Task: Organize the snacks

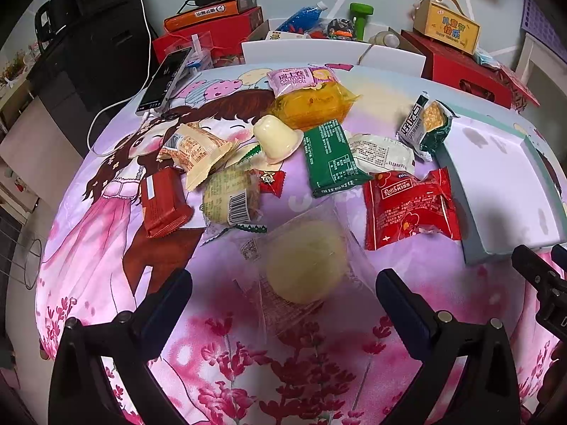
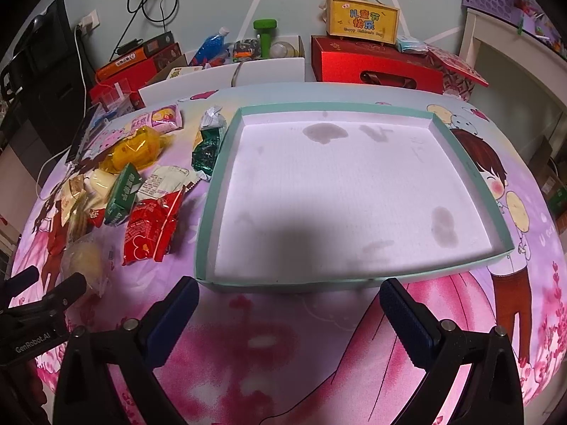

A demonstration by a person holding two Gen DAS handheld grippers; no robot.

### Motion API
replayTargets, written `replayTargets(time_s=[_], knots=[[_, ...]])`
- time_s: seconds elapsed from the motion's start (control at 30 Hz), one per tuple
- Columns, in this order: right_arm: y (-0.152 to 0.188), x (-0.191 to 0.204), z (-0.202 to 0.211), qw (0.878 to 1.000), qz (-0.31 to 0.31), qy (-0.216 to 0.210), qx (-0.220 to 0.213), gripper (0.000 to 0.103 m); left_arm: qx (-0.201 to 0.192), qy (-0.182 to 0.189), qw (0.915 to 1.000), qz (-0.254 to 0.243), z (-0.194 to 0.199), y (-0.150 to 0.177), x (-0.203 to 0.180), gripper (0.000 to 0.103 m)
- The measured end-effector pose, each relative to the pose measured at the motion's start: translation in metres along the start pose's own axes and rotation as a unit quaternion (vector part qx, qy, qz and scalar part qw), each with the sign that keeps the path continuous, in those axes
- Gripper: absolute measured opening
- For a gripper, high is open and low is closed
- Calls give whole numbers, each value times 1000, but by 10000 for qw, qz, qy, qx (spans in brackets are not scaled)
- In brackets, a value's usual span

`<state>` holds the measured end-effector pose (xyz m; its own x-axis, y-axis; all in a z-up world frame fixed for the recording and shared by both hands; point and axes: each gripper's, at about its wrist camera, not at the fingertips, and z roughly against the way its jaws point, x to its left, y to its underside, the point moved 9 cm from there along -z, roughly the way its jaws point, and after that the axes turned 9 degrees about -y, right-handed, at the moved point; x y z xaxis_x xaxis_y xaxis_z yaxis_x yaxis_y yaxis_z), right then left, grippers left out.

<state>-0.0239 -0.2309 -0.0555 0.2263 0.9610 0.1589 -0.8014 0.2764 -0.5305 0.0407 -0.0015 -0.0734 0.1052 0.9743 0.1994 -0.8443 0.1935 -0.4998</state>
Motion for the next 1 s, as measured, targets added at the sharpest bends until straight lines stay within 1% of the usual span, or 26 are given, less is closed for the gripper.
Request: replayTargets(time_s=[0.3,1.0], knots=[[0,-1,1,10000,-30,-4,-23,103,39,-34,10000,83,-2,0,1,103],[0,-2,1,10000,-48,7,-23,103,52,-51,9999,87,-3,1,1,103]])
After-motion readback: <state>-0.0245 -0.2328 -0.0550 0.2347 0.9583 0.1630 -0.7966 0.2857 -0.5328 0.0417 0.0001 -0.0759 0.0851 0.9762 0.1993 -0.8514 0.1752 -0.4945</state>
